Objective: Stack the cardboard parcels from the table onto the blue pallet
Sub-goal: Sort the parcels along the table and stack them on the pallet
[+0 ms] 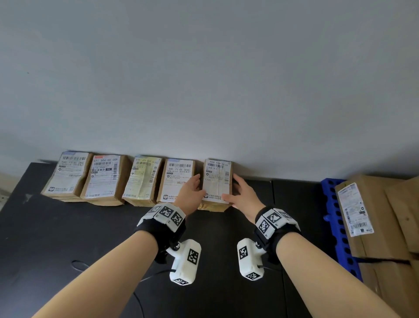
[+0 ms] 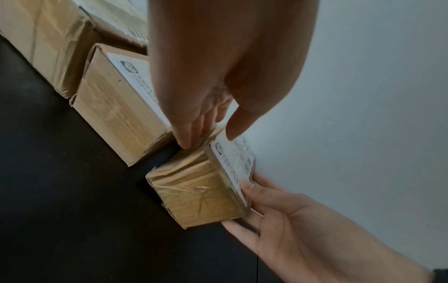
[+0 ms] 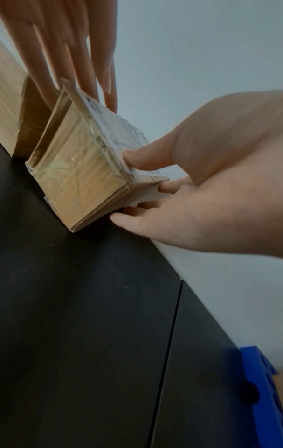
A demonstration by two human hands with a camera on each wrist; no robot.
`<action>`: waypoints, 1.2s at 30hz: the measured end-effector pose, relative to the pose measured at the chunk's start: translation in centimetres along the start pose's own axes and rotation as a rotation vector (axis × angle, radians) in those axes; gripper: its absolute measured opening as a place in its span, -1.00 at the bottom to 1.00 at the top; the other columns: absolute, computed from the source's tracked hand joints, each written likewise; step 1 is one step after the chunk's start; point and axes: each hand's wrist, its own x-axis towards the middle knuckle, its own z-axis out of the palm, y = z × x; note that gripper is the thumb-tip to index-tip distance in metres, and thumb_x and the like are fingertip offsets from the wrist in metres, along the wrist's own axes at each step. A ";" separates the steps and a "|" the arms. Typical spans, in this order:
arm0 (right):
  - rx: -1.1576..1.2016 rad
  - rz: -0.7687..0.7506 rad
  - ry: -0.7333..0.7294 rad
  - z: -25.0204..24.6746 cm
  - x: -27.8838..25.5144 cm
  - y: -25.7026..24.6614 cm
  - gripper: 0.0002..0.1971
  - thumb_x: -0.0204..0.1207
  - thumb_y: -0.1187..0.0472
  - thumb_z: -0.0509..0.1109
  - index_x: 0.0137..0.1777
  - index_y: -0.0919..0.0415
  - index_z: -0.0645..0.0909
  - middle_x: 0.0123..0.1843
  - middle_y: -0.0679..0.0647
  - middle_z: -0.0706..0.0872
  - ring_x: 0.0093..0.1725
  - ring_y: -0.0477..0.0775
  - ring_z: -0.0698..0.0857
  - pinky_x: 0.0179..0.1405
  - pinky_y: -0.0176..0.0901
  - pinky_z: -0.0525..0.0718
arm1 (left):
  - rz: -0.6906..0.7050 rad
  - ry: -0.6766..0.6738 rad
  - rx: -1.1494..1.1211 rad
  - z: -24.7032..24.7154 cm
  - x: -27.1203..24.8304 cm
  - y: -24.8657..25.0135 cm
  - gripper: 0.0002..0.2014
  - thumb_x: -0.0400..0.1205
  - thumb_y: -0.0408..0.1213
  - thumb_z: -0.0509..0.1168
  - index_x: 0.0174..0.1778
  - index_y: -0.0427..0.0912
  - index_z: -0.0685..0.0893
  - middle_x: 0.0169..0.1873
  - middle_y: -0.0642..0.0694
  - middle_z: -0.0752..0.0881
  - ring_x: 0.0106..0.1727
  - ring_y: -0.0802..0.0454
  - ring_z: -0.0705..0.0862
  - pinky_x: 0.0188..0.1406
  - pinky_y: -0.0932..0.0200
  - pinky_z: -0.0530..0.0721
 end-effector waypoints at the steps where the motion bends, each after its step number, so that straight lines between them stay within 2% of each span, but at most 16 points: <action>1: 0.026 0.005 -0.006 0.0 0.0 0.1 -0.19 0.45 0.46 0.44 0.62 -0.01 0.19 0.55 0.09 0.43 0.55 0.11 0.39 0.42 0.26 0.51 | -0.003 -0.013 0.006 0.1 0.2 -0.1 -0.40 0.65 -0.51 0.17 0.62 -0.18 0.17 0.57 -0.17 0.33 0.55 -0.09 0.36 0.45 -0.08 0.48; 4: 0.125 0.024 -0.024 0.1 -0.1 0.3 -0.20 0.45 0.53 0.40 0.61 0.02 0.21 0.52 0.10 0.48 0.50 0.11 0.47 0.36 0.21 0.58 | 0.012 -0.045 0.027 0.4 0.4 -0.5 -0.48 0.65 -0.51 0.16 0.55 -0.19 0.32 0.44 -0.15 0.52 0.41 -0.08 0.54 0.37 -0.09 0.57; 7: 0.197 0.042 -0.043 0.2 -0.4 0.2 -0.21 0.46 0.58 0.35 0.61 0.01 0.22 0.45 0.11 0.55 0.44 0.12 0.54 0.16 0.03 0.70 | 0.018 -0.047 -0.018 0.5 0.6 -0.9 -0.46 0.63 -0.56 0.16 0.55 -0.22 0.30 0.44 -0.17 0.52 0.43 -0.09 0.53 0.36 -0.10 0.57; 9: 0.215 0.051 -0.048 0.1 -0.8 0.1 -0.20 0.47 0.60 0.33 0.61 -0.01 0.23 0.43 0.10 0.56 0.43 0.14 0.54 0.07 -0.02 0.72 | 0.012 -0.043 -0.057 0.5 0.6 -1.2 -0.41 0.60 -0.61 0.17 0.56 -0.23 0.28 0.45 -0.18 0.50 0.45 -0.10 0.50 0.36 -0.12 0.57; 15: 0.220 0.013 -0.015 -0.5 -3.3 -0.2 -0.15 0.43 0.63 0.34 0.62 -0.02 0.20 0.48 0.09 0.52 0.48 0.12 0.49 0.27 0.15 0.65 | 0.066 -0.122 -0.111 0.7 -0.8 -1.6 -0.30 0.56 -0.65 0.20 0.60 -0.13 0.23 0.48 -0.17 0.48 0.45 -0.07 0.50 0.38 -0.15 0.55; 19: 0.205 -0.039 0.015 -1.7 -6.0 -1.2 -0.15 0.43 0.64 0.33 0.62 -0.01 0.21 0.49 0.09 0.51 0.49 0.13 0.48 0.27 0.15 0.66 | 0.154 -0.139 -0.096 1.7 -3.2 -0.4 -0.31 0.55 -0.61 0.22 0.58 -0.04 0.29 0.43 -0.09 0.53 0.43 -0.03 0.53 0.36 -0.13 0.58; 22: 0.204 -0.096 0.050 -2.8 -8.8 -2.4 -0.17 0.44 0.63 0.33 0.62 -0.02 0.20 0.47 0.11 0.52 0.47 0.15 0.50 0.21 0.11 0.69 | 0.206 -0.144 -0.099 2.5 -5.6 1.4 -0.31 0.56 -0.59 0.24 0.58 -0.04 0.27 0.42 -0.10 0.54 0.42 -0.05 0.54 0.35 -0.13 0.59; 24: 0.224 -0.134 0.067 -3.8 -10.7 -3.2 -0.17 0.45 0.62 0.33 0.60 -0.03 0.22 0.44 0.12 0.56 0.43 0.17 0.54 0.18 0.11 0.71 | 0.238 -0.156 -0.120 3.2 -7.3 2.8 -0.32 0.57 -0.59 0.25 0.58 -0.04 0.27 0.37 -0.16 0.57 0.39 -0.09 0.56 0.30 -0.07 0.63; 27: 0.230 -0.205 0.114 -5.5 -13.7 -4.2 -0.17 0.44 0.62 0.34 0.58 -0.07 0.25 0.44 0.11 0.56 0.41 0.19 0.56 0.19 0.19 0.70 | 0.288 -0.170 -0.139 4.6 -10.0 4.9 -0.33 0.58 -0.57 0.26 0.57 -0.01 0.27 0.31 -0.21 0.63 0.32 -0.11 0.63 0.05 0.18 0.73; 29: 0.234 -0.253 0.138 -7.0 -15.9 -4.6 -0.18 0.43 0.63 0.34 0.58 -0.07 0.26 0.44 0.11 0.55 0.42 0.19 0.55 0.19 0.20 0.70 | 0.330 -0.192 -0.137 5.7 -12.1 6.1 -0.33 0.58 -0.56 0.26 0.57 0.01 0.27 0.29 -0.22 0.66 0.28 -0.10 0.66 -0.06 0.26 0.75; 31: 0.239 -0.294 0.157 -8.6 -18.4 -4.8 -0.18 0.44 0.63 0.34 0.59 -0.05 0.25 0.44 0.11 0.56 0.40 0.18 0.57 0.19 0.18 0.70 | 0.372 -0.204 -0.133 7.0 -14.3 7.3 -0.33 0.59 -0.56 0.26 0.57 0.01 0.28 0.29 -0.21 0.66 0.26 -0.10 0.68 -0.03 0.23 0.76; 36: 0.200 -0.381 0.197 -12.6 -25.1 -4.7 -0.18 0.45 0.61 0.32 0.60 -0.07 0.23 0.42 0.08 0.58 0.40 0.16 0.57 0.23 0.17 0.68 | 0.494 -0.208 -0.093 11.0 -20.1 9.5 -0.33 0.59 -0.53 0.28 0.57 0.04 0.29 0.38 -0.12 0.59 0.35 -0.08 0.61 0.24 0.02 0.66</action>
